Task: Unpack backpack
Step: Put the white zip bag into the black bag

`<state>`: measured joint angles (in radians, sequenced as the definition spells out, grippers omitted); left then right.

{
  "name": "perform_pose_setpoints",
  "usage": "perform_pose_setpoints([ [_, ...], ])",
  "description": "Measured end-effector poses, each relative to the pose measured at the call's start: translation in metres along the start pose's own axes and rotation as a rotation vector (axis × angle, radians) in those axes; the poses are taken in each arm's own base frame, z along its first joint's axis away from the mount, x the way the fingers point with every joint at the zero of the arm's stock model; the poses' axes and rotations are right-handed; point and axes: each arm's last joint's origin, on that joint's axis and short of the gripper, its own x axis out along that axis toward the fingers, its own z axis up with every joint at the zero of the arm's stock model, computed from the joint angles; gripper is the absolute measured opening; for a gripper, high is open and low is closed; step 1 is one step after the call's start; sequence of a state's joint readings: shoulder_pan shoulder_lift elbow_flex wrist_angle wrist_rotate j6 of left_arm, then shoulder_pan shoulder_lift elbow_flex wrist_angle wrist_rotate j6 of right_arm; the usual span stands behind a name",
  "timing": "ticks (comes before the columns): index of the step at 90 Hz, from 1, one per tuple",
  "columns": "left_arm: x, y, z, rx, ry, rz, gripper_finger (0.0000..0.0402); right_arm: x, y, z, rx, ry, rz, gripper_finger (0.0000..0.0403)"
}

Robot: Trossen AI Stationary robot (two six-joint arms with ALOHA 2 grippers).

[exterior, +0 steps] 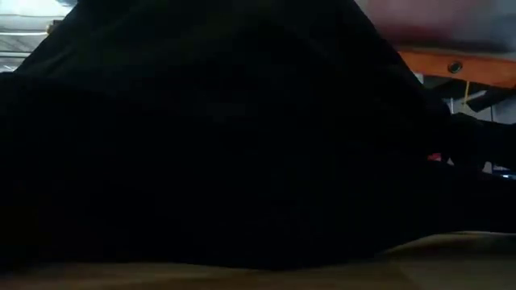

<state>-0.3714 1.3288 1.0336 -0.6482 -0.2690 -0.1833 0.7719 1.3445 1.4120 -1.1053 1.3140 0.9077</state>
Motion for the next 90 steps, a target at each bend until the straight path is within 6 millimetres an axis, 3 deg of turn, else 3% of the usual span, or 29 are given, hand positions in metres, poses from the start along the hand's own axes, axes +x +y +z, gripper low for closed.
perform_pose_setpoints([
  [22, 0.019, 0.013, 0.004, 0.010, -0.002, 0.232, 0.0267, 0.000, 0.001, -0.001, 0.000, 0.023, 0.019, 0.0000],
  [40, 0.032, 0.018, 0.006, 0.053, 0.017, 0.278, 0.0230, 0.000, 0.001, -0.001, 0.000, 0.030, 0.025, 0.0000],
  [67, 0.060, 0.027, 0.001, 0.054, 0.120, 0.273, 0.0146, 0.000, 0.005, 0.001, -0.041, 0.031, 0.049, 0.0000],
  [90, 0.061, 0.031, 0.000, 0.020, 0.126, 0.299, 0.0033, 0.000, 0.009, 0.000, -0.322, 0.106, 0.169, 0.0000],
])
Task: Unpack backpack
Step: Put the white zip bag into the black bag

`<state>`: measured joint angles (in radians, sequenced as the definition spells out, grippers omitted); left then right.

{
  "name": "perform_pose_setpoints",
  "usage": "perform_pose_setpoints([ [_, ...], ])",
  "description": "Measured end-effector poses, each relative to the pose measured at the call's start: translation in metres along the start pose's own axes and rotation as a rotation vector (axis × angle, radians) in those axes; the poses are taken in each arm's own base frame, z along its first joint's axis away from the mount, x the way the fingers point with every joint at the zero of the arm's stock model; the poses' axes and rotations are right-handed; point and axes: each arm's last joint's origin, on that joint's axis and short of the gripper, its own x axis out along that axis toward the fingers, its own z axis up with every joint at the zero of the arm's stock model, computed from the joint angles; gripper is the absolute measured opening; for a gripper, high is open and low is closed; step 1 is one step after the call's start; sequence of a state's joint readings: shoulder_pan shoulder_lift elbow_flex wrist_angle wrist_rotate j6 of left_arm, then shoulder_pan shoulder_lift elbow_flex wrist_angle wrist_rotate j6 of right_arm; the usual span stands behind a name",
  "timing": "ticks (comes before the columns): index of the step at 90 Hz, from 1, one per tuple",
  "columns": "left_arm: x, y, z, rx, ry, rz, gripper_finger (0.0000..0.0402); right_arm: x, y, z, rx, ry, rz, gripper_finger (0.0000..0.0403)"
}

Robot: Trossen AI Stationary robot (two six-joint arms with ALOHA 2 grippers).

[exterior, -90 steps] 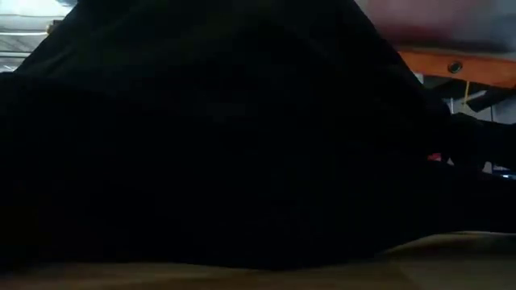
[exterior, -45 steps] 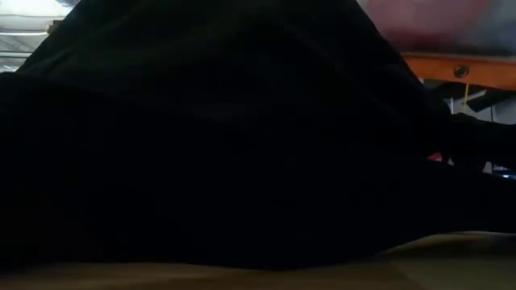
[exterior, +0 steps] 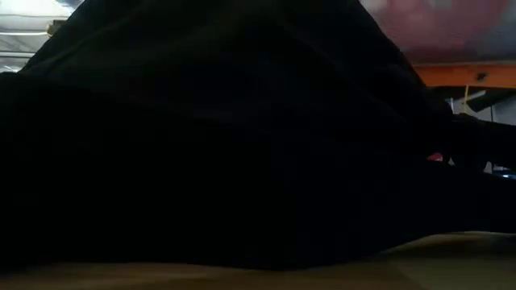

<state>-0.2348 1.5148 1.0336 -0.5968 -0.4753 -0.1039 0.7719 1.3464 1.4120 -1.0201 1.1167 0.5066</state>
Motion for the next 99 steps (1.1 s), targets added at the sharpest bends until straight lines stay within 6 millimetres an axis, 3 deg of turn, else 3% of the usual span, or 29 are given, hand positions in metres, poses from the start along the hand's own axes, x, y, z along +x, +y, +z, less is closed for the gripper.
perform_pose_setpoints([
  [9, -0.005, 0.004, 0.001, -0.005, -0.023, 0.039, 0.0006, 0.000, 0.001, 0.002, -0.024, -0.009, 0.009, 0.0000],
  [29, -0.027, 0.020, 0.014, -0.054, -0.122, 0.221, 0.0002, -0.002, 0.012, 0.020, -0.177, -0.097, 0.179, 0.0000],
  [60, -0.041, 0.028, 0.026, -0.077, -0.176, 0.242, 0.0001, -0.011, 0.024, 0.050, -0.394, -0.402, 0.501, 0.0000],
  [74, -0.041, 0.028, 0.026, -0.080, -0.177, 0.231, 0.0001, 0.006, 0.019, 0.056, -0.427, -0.433, 0.527, 0.0000],
  [86, -0.041, 0.028, 0.026, -0.087, -0.181, 0.220, 0.0001, 0.026, 0.009, 0.059, -0.418, -0.395, 0.436, 0.0000],
  [99, -0.041, 0.027, 0.026, -0.088, -0.182, 0.219, 0.0001, 0.045, -0.008, 0.072, -0.226, -0.422, 0.346, 0.0000],
])
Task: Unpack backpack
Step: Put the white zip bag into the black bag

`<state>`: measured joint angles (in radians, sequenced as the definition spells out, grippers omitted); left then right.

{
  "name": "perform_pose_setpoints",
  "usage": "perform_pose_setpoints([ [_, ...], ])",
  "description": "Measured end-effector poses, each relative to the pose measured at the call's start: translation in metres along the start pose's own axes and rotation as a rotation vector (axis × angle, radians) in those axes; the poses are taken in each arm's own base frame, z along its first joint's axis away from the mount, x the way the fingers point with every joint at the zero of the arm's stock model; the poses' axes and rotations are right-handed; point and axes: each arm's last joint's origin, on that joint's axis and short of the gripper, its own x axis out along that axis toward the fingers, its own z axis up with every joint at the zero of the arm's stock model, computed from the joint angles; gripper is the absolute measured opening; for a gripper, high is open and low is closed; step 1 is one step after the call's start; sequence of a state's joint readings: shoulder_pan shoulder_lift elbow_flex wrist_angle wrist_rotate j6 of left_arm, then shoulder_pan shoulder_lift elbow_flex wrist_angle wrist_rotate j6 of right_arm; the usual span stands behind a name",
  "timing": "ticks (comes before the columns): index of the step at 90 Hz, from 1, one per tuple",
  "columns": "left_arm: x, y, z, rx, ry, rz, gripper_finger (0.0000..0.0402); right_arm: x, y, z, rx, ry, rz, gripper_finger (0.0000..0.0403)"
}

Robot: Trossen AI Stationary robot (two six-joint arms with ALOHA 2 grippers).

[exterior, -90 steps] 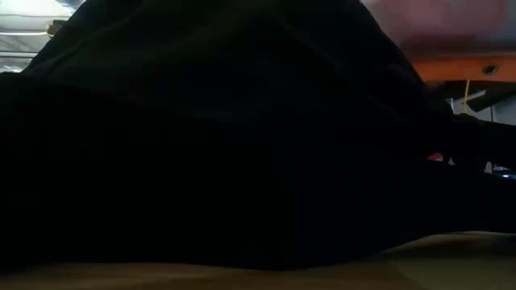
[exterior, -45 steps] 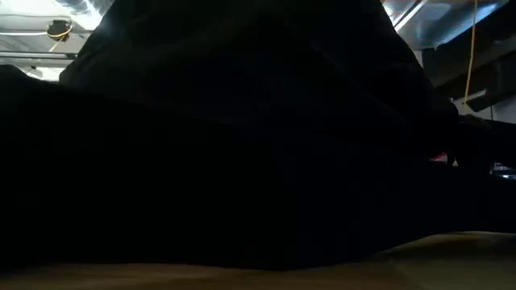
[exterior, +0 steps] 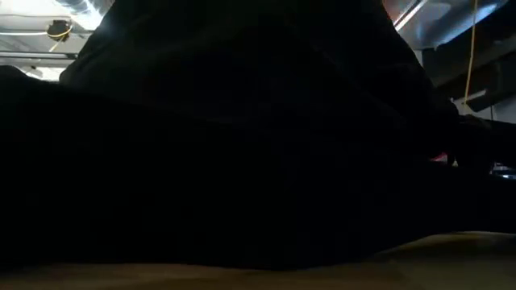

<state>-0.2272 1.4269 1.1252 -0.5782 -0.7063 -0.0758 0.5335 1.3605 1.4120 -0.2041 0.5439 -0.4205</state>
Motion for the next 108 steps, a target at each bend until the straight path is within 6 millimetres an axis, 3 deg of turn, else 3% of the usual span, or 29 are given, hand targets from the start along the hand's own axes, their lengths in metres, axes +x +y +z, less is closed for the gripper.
perform_pose_setpoints([
  [10, 0.000, 0.000, 0.000, -0.001, -0.001, -0.001, 0.0001, 0.011, -0.018, 0.001, 0.202, -0.091, 0.005, 0.0000],
  [25, 0.000, 0.001, 0.001, 0.003, -0.004, 0.000, 0.0001, 0.037, -0.027, -0.008, 0.286, -0.158, 0.119, 0.0000],
  [42, 0.001, 0.002, 0.001, 0.005, -0.008, 0.003, 0.0001, 0.087, -0.019, -0.025, 0.408, -0.254, 0.230, 0.0000],
  [56, 0.001, 0.001, 0.001, 0.011, -0.009, 0.002, 0.0001, 0.109, -0.014, -0.038, 0.494, -0.247, 0.201, 0.0000],
  [72, 0.001, 0.002, 0.001, 0.020, -0.004, 0.005, 0.0001, 0.126, -0.005, -0.044, 0.546, -0.298, 0.171, 0.0000],
  [87, -0.002, 0.005, 0.000, 0.026, 0.001, 0.005, 0.0001, 0.141, 0.011, -0.064, 0.628, -0.158, 0.193, 0.0000],
  [95, -0.003, 0.006, 0.000, 0.020, -0.006, 0.007, 0.0001, 0.143, 0.021, -0.067, 0.680, -0.120, 0.160, 0.0000],
  [108, -0.004, 0.006, 0.000, 0.019, -0.006, 0.008, 0.0001, 0.135, 0.033, -0.056, 0.726, -0.125, 0.010, 0.0000],
])
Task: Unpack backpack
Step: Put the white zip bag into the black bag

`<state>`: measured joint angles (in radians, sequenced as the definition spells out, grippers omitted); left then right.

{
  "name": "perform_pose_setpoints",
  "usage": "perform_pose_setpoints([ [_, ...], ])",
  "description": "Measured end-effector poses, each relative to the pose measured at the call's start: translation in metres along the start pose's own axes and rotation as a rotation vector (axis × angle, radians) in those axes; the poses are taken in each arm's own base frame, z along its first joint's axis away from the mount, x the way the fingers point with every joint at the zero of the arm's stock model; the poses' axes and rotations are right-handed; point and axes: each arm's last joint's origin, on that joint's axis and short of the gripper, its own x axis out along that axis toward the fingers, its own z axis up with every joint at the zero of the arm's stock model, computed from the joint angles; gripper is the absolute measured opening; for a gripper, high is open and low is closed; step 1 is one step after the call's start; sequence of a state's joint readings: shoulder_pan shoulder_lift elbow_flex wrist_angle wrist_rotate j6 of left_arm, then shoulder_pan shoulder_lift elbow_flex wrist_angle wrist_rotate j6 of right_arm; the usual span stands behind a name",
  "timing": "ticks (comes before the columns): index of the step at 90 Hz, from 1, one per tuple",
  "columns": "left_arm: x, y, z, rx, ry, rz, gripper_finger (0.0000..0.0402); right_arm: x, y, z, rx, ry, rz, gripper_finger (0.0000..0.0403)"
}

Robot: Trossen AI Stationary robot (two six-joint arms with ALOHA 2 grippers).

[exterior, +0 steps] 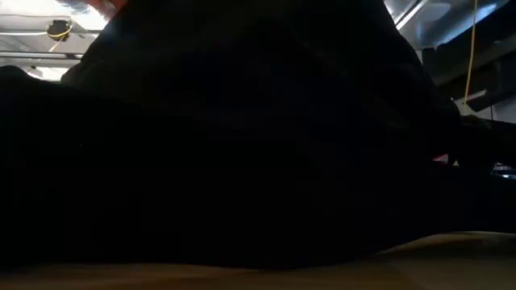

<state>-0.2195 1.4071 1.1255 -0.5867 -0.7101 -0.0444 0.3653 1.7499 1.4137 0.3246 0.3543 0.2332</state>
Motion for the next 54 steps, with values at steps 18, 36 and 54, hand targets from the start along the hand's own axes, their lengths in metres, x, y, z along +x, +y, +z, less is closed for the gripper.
perform_pose_setpoints([
  [18, 0.000, 0.000, 0.000, 0.000, 0.000, 0.000, 0.0001, -0.012, 0.010, -0.020, 0.089, 0.068, -0.297, 0.0000],
  [36, 0.000, 0.000, 0.000, 0.003, 0.000, 0.001, 0.0001, -0.022, 0.021, -0.036, 0.121, 0.170, -0.338, 0.0000],
  [54, 0.000, 0.000, 0.000, 0.008, -0.001, 0.000, 0.0001, -0.039, 0.020, -0.056, -0.015, 0.387, -0.402, 0.0000],
])
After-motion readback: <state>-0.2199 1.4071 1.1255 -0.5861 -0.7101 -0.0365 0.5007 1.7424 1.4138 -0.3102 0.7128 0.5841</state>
